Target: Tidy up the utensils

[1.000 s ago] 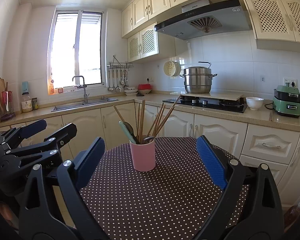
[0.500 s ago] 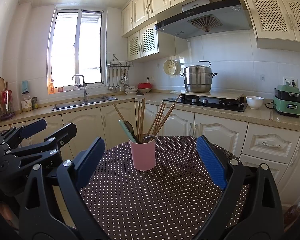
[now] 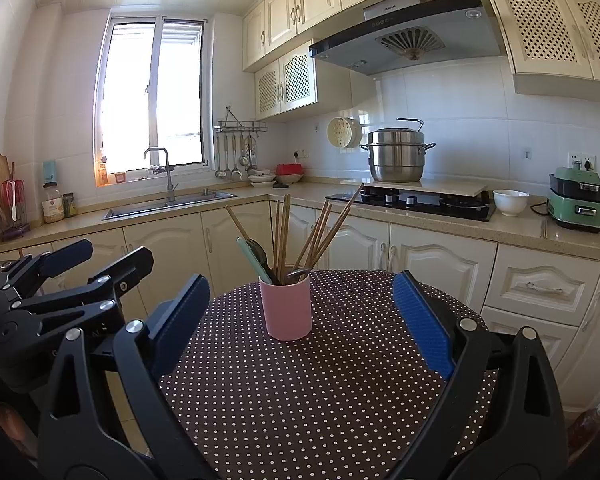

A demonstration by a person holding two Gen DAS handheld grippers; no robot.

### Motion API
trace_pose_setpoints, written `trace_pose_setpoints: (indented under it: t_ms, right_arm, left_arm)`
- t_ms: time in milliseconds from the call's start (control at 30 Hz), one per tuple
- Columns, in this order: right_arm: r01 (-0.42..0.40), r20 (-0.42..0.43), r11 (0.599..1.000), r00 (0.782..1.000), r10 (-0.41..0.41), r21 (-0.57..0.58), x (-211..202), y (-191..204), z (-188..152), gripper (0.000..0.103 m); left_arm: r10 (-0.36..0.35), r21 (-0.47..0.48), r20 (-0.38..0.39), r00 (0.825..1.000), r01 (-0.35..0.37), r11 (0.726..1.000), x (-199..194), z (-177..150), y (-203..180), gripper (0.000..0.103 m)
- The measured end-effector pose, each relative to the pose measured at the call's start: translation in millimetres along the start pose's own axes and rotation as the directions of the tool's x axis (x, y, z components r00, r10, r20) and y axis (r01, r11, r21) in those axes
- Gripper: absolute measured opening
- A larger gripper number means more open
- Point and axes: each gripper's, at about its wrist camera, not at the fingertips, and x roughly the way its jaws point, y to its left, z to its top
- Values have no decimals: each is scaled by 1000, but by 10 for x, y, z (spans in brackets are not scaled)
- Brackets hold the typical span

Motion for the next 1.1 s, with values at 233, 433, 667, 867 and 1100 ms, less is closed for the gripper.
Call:
trace_pose_setpoints:
  t_ms: [233,433,667,867,1100]
  right_arm:
    - [-2,-13,1000,1000,2,3,88,-40,-5,92]
    - [-10,-28,1000,1000,10,14,205,-68,-6,92]
    - [-10,-48,1000,999,11,19,368,-111,-23,91]
    - [-11,-81,1000,997,13,26,561,-165,-58,92]
    - [-26,-143,998,989,33,51,855,-247,-165,92]
  left_arm:
    - [2,0,-12,1000,-2,1000,94,0,-2,82]
    - [7,2,-23,1000,-7,1000,202,-5,-4,82]
    - [11,1,-49,999,-11,1000,392,-32,-11,82]
    - [21,9,-79,997,-21,1000,580,-74,-19,82]
    - [12,-6,-165,986,-13,1000,918,-191,4,82]
